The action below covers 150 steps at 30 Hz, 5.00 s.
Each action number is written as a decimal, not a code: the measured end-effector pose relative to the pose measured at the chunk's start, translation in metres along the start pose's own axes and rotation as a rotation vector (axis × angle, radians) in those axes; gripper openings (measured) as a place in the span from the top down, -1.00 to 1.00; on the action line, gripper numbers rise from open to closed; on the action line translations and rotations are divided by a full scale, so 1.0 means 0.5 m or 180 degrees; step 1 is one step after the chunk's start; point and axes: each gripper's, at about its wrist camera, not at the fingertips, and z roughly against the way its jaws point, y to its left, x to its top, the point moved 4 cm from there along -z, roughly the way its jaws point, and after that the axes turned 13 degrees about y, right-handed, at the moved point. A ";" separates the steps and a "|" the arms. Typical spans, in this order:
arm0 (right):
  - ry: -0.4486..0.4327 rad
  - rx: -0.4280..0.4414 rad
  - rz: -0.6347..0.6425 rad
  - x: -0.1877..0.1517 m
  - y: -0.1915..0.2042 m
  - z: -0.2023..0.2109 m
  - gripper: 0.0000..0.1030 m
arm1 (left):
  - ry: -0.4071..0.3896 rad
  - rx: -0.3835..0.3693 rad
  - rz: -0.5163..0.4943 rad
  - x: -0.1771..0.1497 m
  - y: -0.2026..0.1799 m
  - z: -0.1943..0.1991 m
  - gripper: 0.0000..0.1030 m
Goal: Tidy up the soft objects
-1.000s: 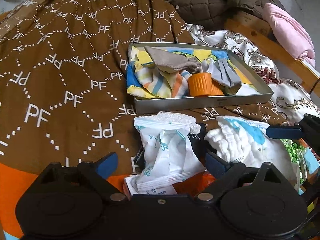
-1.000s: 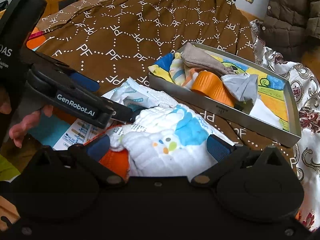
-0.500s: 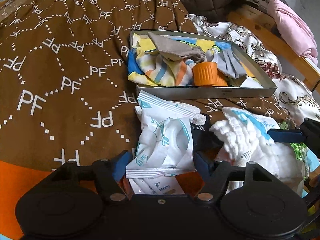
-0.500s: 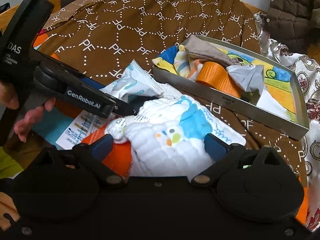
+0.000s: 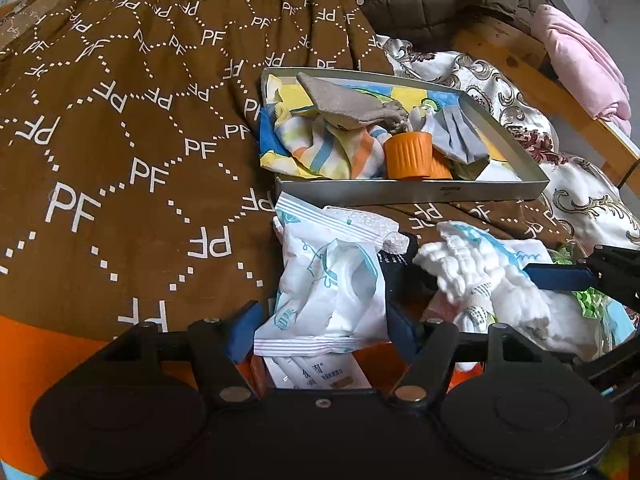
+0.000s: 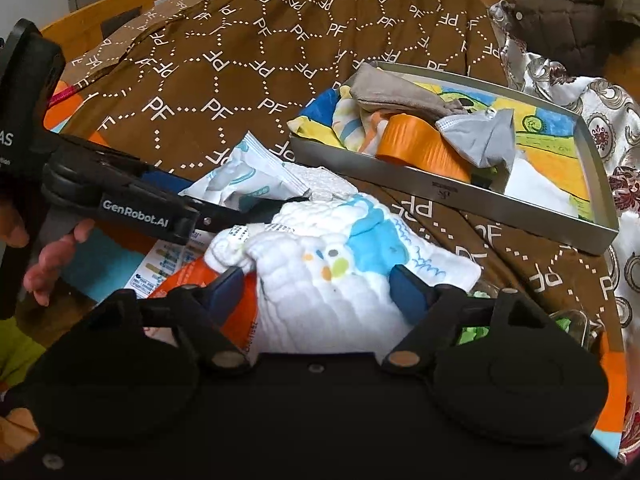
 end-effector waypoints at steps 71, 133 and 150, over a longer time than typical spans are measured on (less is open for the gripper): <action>-0.0982 -0.0477 -0.0703 0.203 -0.171 0.163 0.87 | -0.0673 -0.0073 -0.0148 0.184 -0.064 0.063 0.39; -0.1166 -0.0852 -0.1491 0.136 -0.425 0.169 -0.97 | -0.0625 0.0019 0.0016 0.330 -0.251 -0.094 -0.58; -0.1374 -0.0994 -0.1253 0.151 -0.299 0.356 -0.99 | -0.1097 0.0136 0.0305 0.294 -0.185 0.099 -0.93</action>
